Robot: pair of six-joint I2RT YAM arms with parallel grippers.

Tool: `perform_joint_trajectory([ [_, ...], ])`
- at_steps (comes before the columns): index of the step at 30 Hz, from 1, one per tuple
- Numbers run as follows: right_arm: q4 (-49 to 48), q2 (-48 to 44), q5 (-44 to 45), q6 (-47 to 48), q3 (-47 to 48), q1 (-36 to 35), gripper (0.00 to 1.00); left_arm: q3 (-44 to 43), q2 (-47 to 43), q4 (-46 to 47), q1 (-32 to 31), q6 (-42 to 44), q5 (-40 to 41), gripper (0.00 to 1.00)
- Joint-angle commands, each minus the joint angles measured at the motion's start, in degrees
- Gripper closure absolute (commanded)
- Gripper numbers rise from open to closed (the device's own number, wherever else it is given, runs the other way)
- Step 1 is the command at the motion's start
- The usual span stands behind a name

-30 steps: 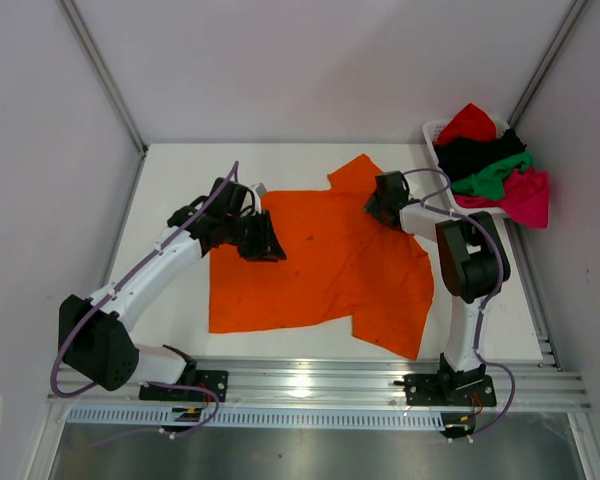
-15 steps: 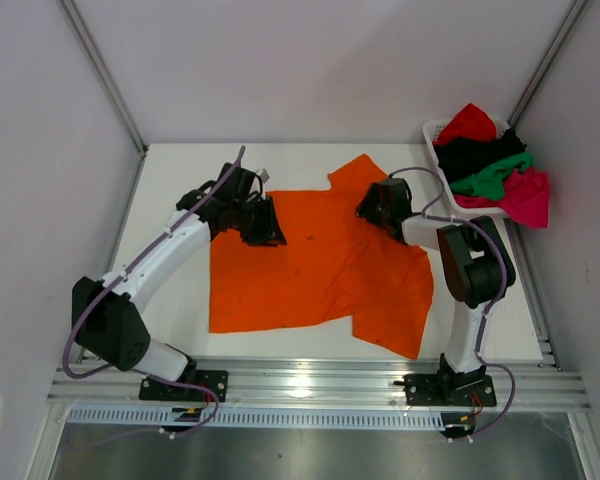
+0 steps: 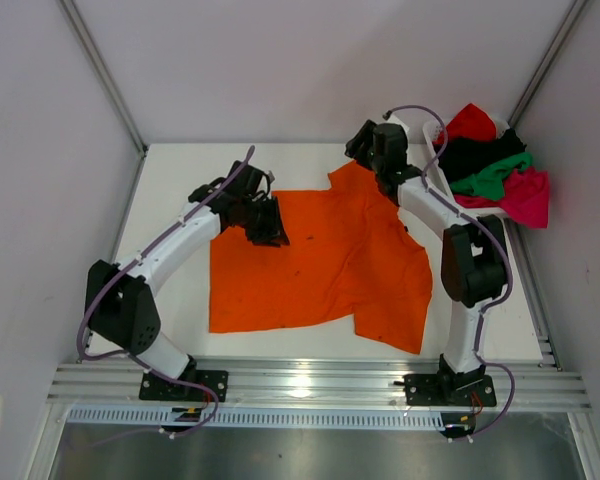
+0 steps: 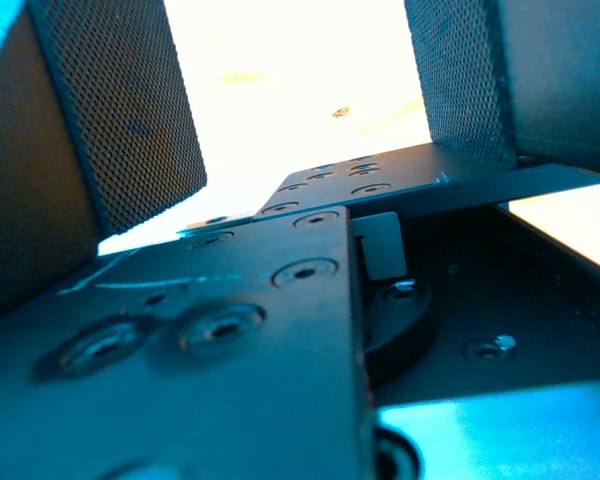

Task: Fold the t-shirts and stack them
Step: Fold the tshirt

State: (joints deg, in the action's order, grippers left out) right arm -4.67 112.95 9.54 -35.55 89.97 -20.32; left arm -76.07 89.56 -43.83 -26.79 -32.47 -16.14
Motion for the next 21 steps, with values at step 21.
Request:
perform_joint_trajectory([
  [21,10.55,-11.41,9.88,-10.77,-19.91,-2.08,0.39,-0.83,-1.85,0.59,0.24,0.12,2.25,0.68],
])
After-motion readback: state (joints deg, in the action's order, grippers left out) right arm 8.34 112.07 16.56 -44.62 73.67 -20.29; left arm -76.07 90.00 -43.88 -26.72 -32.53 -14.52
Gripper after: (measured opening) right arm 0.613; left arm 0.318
